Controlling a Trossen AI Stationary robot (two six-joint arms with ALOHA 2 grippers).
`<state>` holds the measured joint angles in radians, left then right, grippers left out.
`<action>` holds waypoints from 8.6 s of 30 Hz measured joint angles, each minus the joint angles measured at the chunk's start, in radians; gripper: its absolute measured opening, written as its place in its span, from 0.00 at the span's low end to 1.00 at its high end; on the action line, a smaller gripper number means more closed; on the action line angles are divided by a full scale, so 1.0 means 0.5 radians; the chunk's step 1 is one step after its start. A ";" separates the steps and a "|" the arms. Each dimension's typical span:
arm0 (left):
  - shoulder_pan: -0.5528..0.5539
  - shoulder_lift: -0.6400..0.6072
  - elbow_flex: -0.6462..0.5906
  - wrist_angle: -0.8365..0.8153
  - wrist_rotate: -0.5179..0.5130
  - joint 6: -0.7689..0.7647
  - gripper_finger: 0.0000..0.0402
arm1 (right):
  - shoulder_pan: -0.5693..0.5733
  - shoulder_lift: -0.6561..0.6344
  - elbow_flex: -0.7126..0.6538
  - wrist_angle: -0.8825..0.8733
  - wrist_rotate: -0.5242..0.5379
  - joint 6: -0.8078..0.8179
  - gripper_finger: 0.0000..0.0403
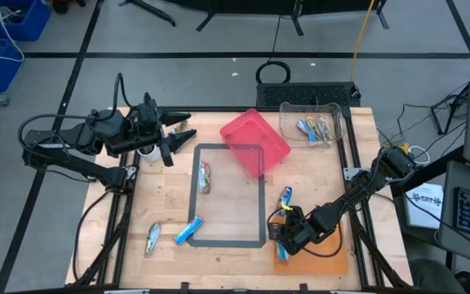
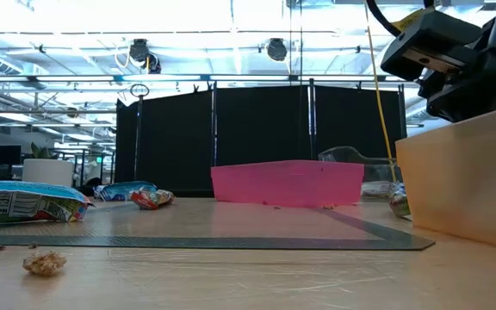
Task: Pick and place Granola Bars by type
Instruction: Put the red granola bar into the orange bin
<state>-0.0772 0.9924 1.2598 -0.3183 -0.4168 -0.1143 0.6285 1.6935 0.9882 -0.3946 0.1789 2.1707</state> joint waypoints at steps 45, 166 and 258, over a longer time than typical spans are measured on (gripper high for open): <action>0.000 0.630 -0.001 -0.496 -0.323 -2.009 0.62 | -0.294 -1.678 0.000 0.759 0.491 -3.720 0.36; -0.300 1.136 0.410 -1.567 -0.585 -2.698 0.03 | -0.532 -1.755 0.002 0.825 0.111 -3.632 0.71; -0.304 0.877 0.407 0.370 -0.114 0.268 0.02 | -0.917 -0.651 0.948 0.969 0.315 -3.752 0.41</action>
<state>-0.2295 1.4307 1.4631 -0.1333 -0.4740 0.0196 0.1699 1.3678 1.4624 0.0898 0.3366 0.2947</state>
